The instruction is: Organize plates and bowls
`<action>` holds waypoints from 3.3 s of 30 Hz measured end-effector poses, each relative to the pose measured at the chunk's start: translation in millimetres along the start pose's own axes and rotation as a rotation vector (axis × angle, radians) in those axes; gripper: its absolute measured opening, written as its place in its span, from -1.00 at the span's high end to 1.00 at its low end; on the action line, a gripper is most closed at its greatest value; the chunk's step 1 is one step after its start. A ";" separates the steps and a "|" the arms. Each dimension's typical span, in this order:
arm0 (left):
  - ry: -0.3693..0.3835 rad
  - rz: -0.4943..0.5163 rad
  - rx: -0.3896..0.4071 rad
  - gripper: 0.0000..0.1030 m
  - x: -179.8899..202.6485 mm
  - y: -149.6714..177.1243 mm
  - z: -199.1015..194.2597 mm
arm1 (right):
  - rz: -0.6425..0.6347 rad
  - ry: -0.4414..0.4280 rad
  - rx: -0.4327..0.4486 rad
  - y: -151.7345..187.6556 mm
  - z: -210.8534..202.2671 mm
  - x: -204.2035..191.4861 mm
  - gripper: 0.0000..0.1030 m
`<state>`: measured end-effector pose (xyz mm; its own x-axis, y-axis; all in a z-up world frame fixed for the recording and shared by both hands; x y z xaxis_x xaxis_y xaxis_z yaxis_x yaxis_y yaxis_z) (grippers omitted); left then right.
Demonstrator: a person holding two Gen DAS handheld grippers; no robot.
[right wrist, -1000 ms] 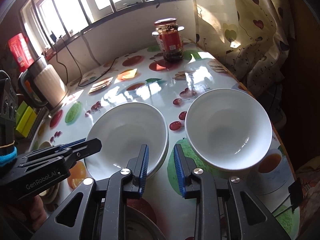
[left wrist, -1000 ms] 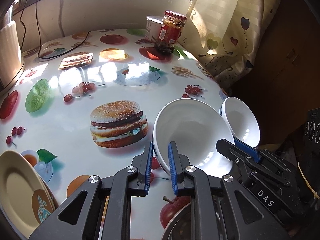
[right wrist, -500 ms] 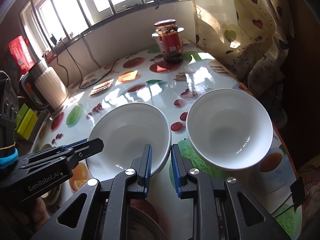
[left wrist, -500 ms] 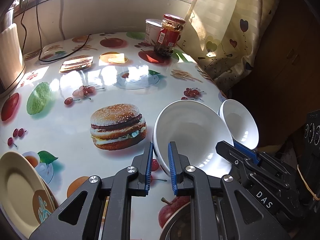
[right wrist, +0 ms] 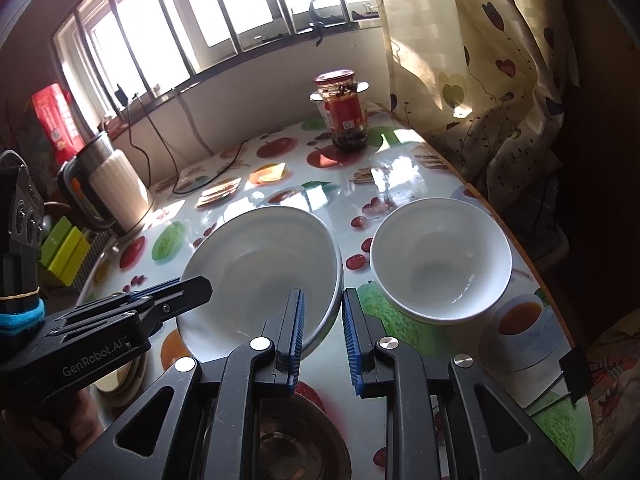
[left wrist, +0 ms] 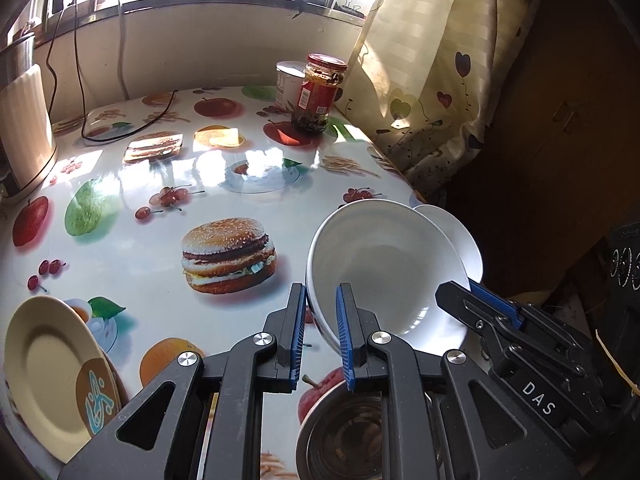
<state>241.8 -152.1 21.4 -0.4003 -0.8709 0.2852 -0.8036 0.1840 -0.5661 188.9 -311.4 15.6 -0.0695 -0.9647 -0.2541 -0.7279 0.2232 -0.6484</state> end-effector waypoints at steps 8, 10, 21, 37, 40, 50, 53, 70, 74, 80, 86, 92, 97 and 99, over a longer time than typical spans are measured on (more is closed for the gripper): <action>0.011 0.015 0.025 0.69 8.0 13.9 -20.9 | -0.016 0.005 0.030 10.9 -27.4 -7.9 0.62; 0.016 0.015 0.028 0.68 8.8 17.9 -25.6 | -0.020 0.008 0.034 14.7 -33.2 -9.8 0.62; 0.021 0.021 0.020 0.69 8.6 50.6 -44.1 | -0.028 0.002 0.029 48.2 -56.4 -20.0 0.62; 0.025 0.027 -0.052 0.69 8.4 90.5 -36.6 | -0.004 0.006 -0.035 97.3 -59.3 -15.8 0.63; 0.023 0.024 -0.059 0.69 7.0 92.9 -35.4 | 0.001 0.004 -0.047 101.5 -57.3 -14.9 0.62; 0.018 0.010 -0.091 0.69 3.9 100.1 -27.4 | 0.008 -0.002 -0.070 106.3 -50.5 -13.5 0.62; 0.018 0.013 -0.091 0.69 4.4 99.9 -26.7 | 0.012 -0.003 -0.073 106.6 -49.3 -12.4 0.62; 0.036 -0.001 -0.084 0.68 1.3 99.5 -28.3 | 0.017 -0.009 -0.059 106.2 -47.5 -11.4 0.39; 0.026 0.006 -0.068 0.68 0.3 96.6 -33.1 | 0.029 -0.011 -0.051 104.6 -49.9 -10.6 0.33; 0.016 0.015 -0.039 0.46 0.6 81.6 -42.2 | 0.054 -0.007 -0.018 95.9 -60.0 -2.4 0.20; 0.038 0.040 -0.013 0.43 12.9 53.7 -44.6 | 0.074 0.031 0.026 80.0 -73.0 15.1 0.19; 0.045 0.084 -0.005 0.42 35.7 24.2 -34.6 | 0.089 0.082 0.082 54.9 -86.0 38.3 0.15; 0.058 0.113 -0.021 0.42 52.5 1.0 -15.5 | 0.104 0.127 0.098 36.4 -85.4 62.9 0.15; 0.048 0.114 -0.045 0.42 57.9 -7.8 -4.9 | 0.113 0.143 0.094 29.9 -81.5 72.9 0.15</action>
<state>222.8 -201.7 46.2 -0.5099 -0.8205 0.2585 -0.7701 0.3015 -0.5622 106.5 -386.5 36.2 -0.2477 -0.9414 -0.2289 -0.6438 0.3365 -0.6872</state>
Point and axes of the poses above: each gripper's, at about its wrist camera, not at the fingertips, and z roughly the way its jaws point, x to its right, y to its underside, the point moved 2 cm from there along z, roughly the way its jaws point, and after that the axes turned 2 degrees about -x, right-handed, at the moved point
